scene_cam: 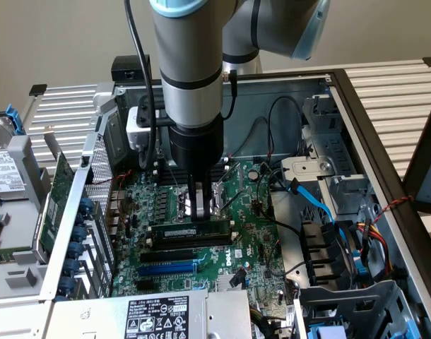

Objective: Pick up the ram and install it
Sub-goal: 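Insert the ram into the slot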

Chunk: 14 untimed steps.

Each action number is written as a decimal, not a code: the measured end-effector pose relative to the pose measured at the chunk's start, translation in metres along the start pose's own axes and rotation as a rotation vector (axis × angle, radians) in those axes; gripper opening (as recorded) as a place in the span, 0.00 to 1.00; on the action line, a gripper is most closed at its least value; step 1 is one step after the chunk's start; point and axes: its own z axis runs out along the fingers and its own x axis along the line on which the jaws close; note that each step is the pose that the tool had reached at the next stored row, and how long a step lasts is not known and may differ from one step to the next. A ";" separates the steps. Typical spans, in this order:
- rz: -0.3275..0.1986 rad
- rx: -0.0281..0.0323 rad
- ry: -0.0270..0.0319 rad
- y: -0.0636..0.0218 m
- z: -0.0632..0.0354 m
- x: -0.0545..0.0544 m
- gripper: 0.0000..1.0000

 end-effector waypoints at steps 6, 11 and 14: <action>0.000 -0.0002 0.0004 -0.0001 0.0004 0.001 0.12; 0.000 -0.0001 0.0003 -0.0001 0.0007 0.001 0.12; 0.000 -0.0002 0.0004 -0.0001 0.0008 0.001 0.12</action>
